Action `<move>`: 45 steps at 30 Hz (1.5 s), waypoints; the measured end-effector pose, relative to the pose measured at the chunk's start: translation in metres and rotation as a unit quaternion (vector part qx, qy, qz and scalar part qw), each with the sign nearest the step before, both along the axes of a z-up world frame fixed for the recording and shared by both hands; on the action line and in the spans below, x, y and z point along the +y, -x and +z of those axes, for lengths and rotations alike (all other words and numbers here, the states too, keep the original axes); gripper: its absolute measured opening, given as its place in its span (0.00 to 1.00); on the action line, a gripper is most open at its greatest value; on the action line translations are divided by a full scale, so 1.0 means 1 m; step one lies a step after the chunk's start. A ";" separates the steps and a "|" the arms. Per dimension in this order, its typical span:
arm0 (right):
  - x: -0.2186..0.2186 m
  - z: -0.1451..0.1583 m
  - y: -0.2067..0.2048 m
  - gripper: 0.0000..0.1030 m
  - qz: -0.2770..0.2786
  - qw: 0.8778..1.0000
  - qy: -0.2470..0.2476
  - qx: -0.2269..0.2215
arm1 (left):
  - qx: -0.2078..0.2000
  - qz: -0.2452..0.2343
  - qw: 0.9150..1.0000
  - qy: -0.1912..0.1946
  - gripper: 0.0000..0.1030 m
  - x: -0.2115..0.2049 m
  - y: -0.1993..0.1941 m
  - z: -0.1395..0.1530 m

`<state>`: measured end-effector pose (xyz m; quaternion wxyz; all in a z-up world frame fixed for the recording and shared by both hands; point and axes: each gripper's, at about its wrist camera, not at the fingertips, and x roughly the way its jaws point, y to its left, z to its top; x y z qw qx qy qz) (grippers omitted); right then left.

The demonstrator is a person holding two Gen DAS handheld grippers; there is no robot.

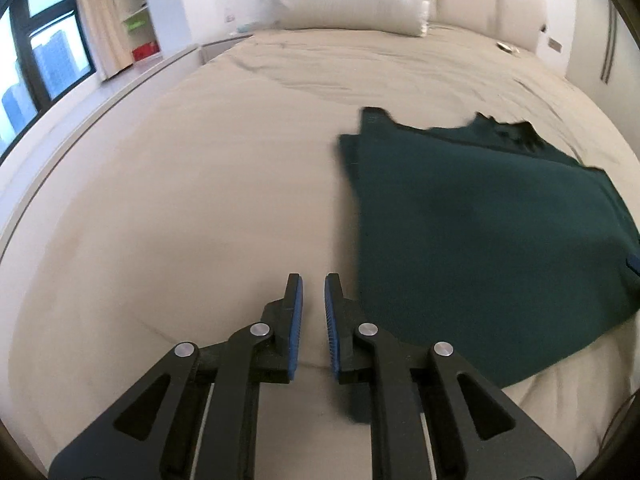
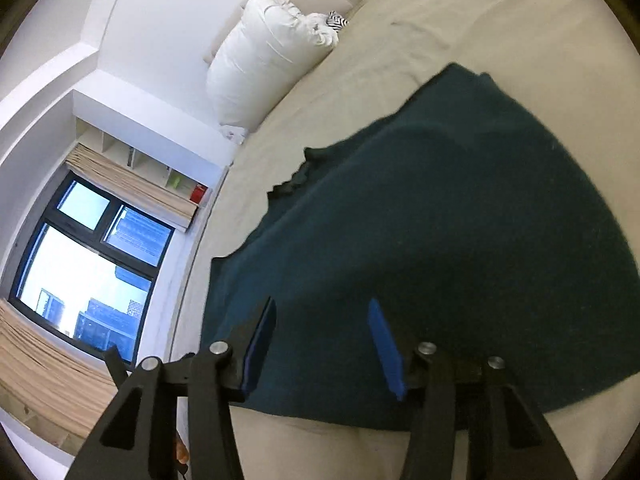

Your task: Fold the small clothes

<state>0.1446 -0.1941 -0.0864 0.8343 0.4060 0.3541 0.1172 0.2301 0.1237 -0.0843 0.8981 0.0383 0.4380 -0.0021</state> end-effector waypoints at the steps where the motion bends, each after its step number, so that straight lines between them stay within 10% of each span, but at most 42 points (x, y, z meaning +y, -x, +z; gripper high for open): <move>1: 0.001 0.002 -0.002 0.51 0.000 1.000 -0.001 -0.001 | 0.002 0.006 1.000 -0.005 0.11 0.004 0.000 0.000; 9: 0.028 0.016 -0.004 0.55 0.045 0.999 0.000 -0.012 | 0.018 0.013 1.000 0.020 0.11 0.024 0.001 -0.003; 14: 0.053 0.026 -0.022 0.57 0.081 0.996 0.008 -0.019 | 0.065 0.003 0.987 0.144 0.12 0.044 -0.008 -0.018; 25: 0.073 0.028 -0.040 0.57 0.117 0.993 0.001 -0.024 | 0.152 0.000 0.901 0.407 0.12 0.078 -0.023 -0.045; 29: 0.072 0.024 -0.039 0.57 0.118 0.993 -0.006 -0.022 | 0.123 0.029 0.901 0.416 0.13 0.102 -0.030 -0.036; 34: 0.071 0.018 -0.041 0.57 0.114 0.993 -0.015 -0.017 | 0.121 0.013 0.887 0.445 0.59 0.107 -0.030 -0.034; 45: 0.081 0.022 -0.049 0.57 0.135 0.990 -0.024 -0.020 | 0.184 -0.039 0.883 0.431 0.58 0.058 -0.048 -0.042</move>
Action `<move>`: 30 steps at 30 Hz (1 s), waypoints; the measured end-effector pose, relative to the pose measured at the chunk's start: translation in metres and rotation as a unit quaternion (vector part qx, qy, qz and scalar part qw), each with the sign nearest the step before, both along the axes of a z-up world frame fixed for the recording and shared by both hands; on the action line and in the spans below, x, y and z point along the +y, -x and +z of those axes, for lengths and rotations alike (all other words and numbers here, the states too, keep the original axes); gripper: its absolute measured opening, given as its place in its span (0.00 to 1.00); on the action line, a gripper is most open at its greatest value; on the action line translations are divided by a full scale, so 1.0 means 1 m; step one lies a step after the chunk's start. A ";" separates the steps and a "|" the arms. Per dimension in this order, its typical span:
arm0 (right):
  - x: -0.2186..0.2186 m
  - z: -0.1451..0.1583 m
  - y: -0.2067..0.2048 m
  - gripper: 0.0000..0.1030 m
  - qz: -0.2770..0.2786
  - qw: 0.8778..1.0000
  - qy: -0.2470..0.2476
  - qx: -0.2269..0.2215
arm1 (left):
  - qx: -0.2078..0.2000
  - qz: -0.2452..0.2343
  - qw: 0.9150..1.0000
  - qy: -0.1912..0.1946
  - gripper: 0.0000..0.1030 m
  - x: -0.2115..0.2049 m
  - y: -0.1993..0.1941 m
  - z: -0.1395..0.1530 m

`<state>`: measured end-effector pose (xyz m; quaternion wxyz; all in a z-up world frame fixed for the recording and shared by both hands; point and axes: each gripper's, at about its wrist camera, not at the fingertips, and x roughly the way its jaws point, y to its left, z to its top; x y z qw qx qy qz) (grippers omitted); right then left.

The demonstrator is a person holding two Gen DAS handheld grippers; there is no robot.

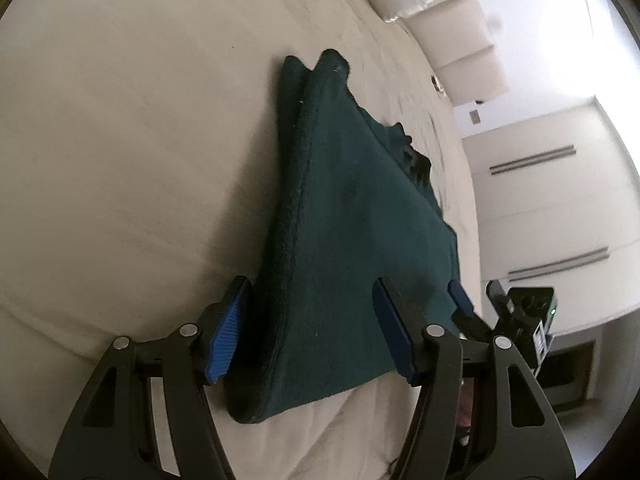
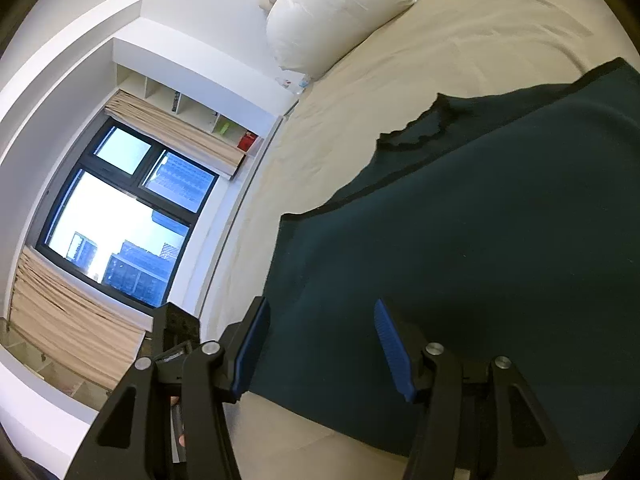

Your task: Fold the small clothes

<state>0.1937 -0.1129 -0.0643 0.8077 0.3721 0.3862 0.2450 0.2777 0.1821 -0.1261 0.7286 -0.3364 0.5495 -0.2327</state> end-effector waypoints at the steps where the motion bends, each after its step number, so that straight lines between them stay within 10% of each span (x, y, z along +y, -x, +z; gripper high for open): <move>1: 0.003 0.000 -0.003 0.57 0.007 1.000 -0.002 0.000 | 0.006 0.000 1.000 0.003 0.58 -0.001 -0.002 -0.002; 11: 0.032 -0.014 -0.037 0.57 0.049 0.998 -0.015 0.027 | 0.059 -0.001 0.997 0.046 0.40 -0.007 0.004 -0.019; 16: 0.041 -0.030 -0.051 0.57 0.060 0.997 -0.015 0.050 | 0.077 0.009 0.995 0.068 0.15 0.002 0.005 -0.029; 30: -0.009 -0.028 -0.049 0.58 0.057 0.995 -0.066 0.045 | -0.027 -0.031 0.999 0.016 0.11 -0.064 0.007 0.058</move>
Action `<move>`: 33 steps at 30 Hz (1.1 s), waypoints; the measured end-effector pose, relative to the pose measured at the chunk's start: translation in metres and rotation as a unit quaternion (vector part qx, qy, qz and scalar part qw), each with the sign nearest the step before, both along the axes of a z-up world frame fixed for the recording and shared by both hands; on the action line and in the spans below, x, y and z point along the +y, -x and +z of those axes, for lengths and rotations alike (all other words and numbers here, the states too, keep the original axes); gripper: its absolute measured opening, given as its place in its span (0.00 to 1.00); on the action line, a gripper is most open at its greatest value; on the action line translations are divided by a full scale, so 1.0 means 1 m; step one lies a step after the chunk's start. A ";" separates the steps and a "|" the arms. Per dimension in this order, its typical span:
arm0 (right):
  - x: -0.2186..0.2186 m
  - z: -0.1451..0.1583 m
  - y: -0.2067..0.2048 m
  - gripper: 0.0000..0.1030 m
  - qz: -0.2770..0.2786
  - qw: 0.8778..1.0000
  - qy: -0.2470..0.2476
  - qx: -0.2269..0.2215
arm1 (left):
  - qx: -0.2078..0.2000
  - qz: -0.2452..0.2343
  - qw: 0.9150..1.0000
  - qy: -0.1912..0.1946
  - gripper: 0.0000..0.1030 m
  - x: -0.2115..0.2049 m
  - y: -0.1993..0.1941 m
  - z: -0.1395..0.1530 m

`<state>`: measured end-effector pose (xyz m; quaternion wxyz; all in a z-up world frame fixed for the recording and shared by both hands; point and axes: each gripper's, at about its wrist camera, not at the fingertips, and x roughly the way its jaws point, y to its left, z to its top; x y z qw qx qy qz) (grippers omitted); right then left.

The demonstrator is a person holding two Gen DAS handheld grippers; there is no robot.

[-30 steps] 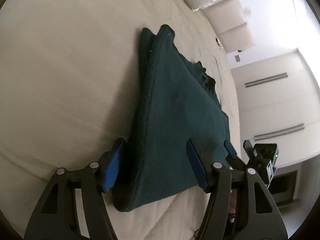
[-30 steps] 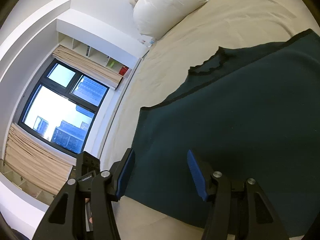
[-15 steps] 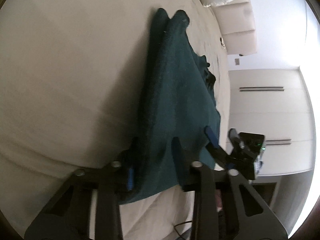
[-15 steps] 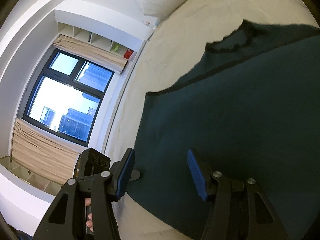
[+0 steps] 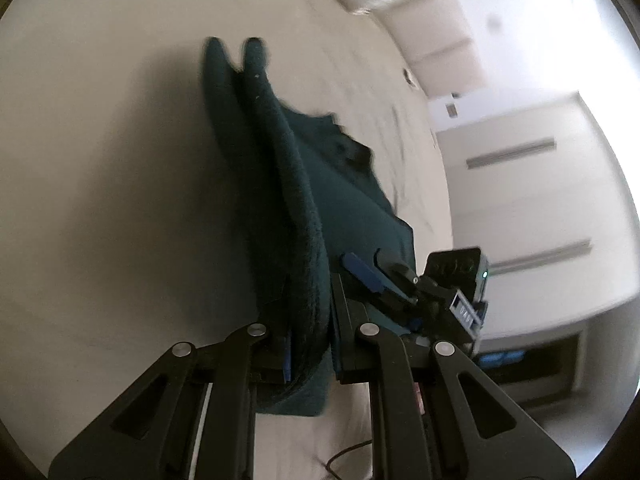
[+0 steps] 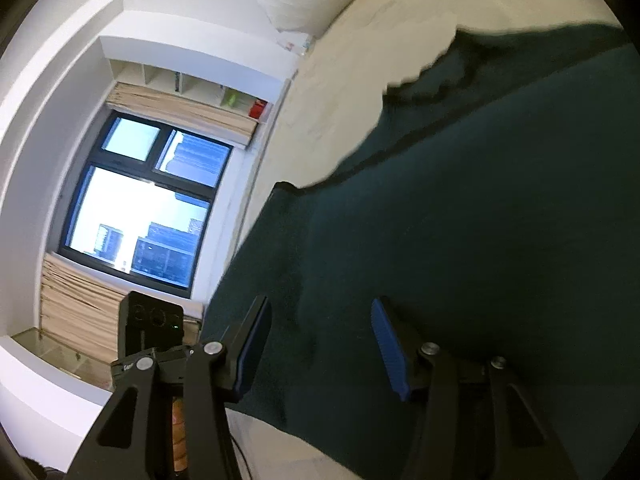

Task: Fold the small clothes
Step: 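Lift the sweater with both grippers and fold it over onto itself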

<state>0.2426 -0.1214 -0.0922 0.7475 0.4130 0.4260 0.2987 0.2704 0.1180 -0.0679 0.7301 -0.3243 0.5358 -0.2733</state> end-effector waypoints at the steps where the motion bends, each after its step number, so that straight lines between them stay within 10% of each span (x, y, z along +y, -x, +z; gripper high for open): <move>1: -0.013 0.004 0.002 0.61 -0.006 1.000 -0.013 -0.004 | -0.012 -0.009 1.000 -0.010 0.11 -0.016 -0.001 0.007; 11: -0.102 -0.006 0.000 0.72 -0.041 0.997 -0.071 0.015 | -0.045 -0.109 0.989 -0.089 0.12 -0.172 0.004 -0.008; 20: -0.094 -0.007 -0.017 0.71 -0.040 0.998 -0.028 0.025 | -0.092 -0.137 0.971 -0.175 0.17 -0.215 0.032 -0.022; 27: -0.073 -0.013 -0.035 0.22 -0.016 0.996 0.047 0.078 | -0.105 -0.136 0.972 -0.160 0.19 -0.210 0.042 -0.018; 33: -0.084 -0.004 -0.022 0.15 -0.028 0.995 0.067 0.065 | -0.128 -0.153 0.970 -0.141 0.19 -0.200 0.052 0.007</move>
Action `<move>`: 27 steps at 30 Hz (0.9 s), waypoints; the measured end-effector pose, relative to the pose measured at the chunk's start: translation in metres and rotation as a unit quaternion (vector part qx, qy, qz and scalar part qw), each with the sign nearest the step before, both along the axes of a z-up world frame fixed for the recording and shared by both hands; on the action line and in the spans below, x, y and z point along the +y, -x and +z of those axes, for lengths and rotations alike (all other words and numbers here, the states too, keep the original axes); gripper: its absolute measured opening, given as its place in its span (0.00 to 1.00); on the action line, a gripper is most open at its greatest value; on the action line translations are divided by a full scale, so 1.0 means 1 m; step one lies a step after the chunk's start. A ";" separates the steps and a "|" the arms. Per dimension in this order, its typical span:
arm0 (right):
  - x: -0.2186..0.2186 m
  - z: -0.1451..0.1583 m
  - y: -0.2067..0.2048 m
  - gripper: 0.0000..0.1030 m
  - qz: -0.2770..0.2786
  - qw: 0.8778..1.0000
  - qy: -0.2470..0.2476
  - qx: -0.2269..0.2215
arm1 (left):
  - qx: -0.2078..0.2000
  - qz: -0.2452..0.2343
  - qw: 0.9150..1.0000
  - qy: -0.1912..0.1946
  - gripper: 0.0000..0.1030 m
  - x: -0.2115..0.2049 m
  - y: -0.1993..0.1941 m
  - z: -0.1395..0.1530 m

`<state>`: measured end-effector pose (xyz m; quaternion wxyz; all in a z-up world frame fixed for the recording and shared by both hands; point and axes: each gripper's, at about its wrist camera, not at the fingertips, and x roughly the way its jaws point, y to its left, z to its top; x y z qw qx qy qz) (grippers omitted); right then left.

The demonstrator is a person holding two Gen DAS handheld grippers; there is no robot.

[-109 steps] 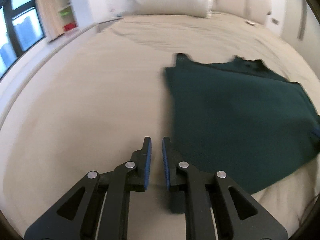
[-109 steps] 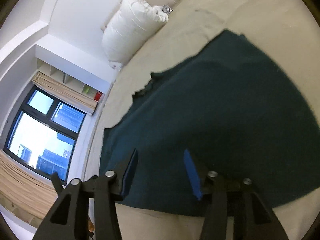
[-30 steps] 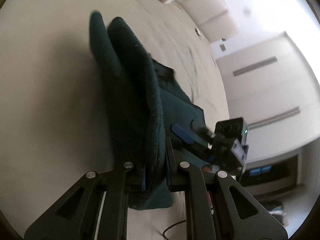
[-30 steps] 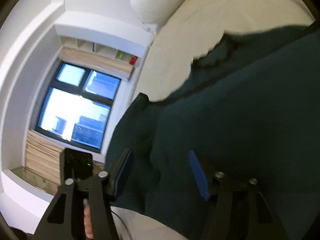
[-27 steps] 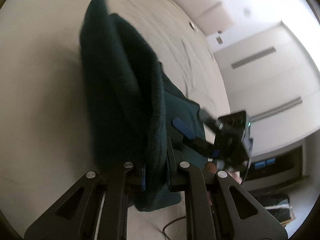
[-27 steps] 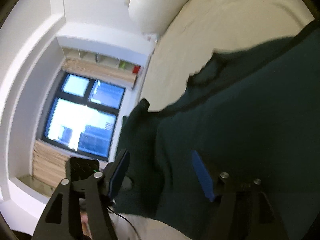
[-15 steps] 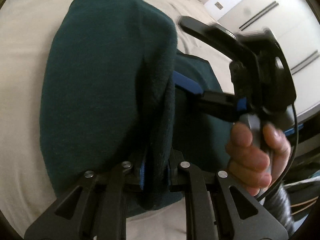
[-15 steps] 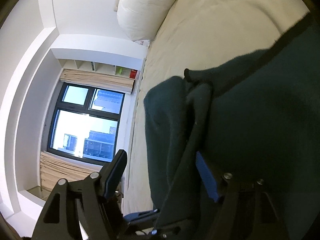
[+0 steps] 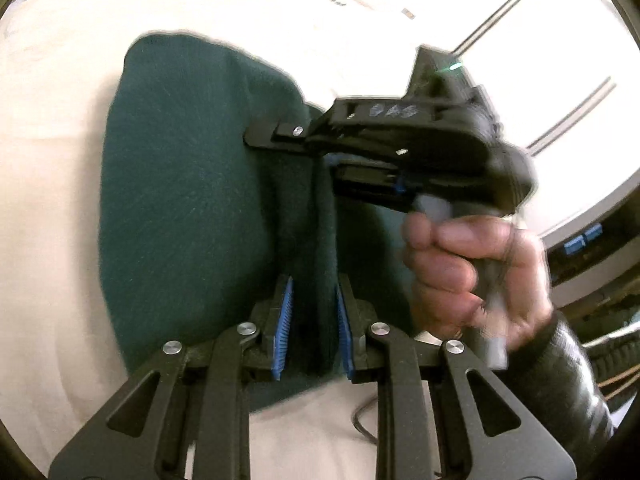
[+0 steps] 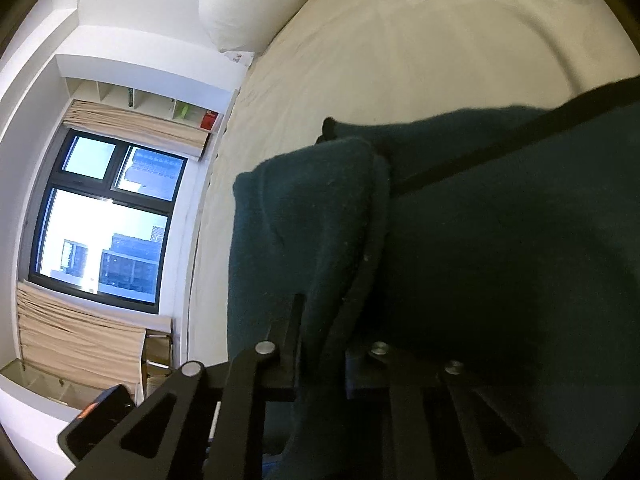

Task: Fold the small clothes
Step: 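Lift the sweater with both grippers and fold it over onto itself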

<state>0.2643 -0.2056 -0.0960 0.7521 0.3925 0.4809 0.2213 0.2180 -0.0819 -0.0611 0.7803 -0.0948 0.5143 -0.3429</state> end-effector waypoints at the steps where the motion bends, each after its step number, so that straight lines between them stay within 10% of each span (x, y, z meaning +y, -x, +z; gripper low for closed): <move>1: -0.004 0.001 0.001 0.14 0.000 1.000 0.002 -0.002 | -0.012 -0.006 1.000 0.010 0.19 0.003 0.005 0.010; 27: -0.131 0.007 0.041 0.14 -0.056 0.997 0.049 0.007 | -0.042 -0.005 0.999 0.002 0.19 0.026 -0.034 -0.005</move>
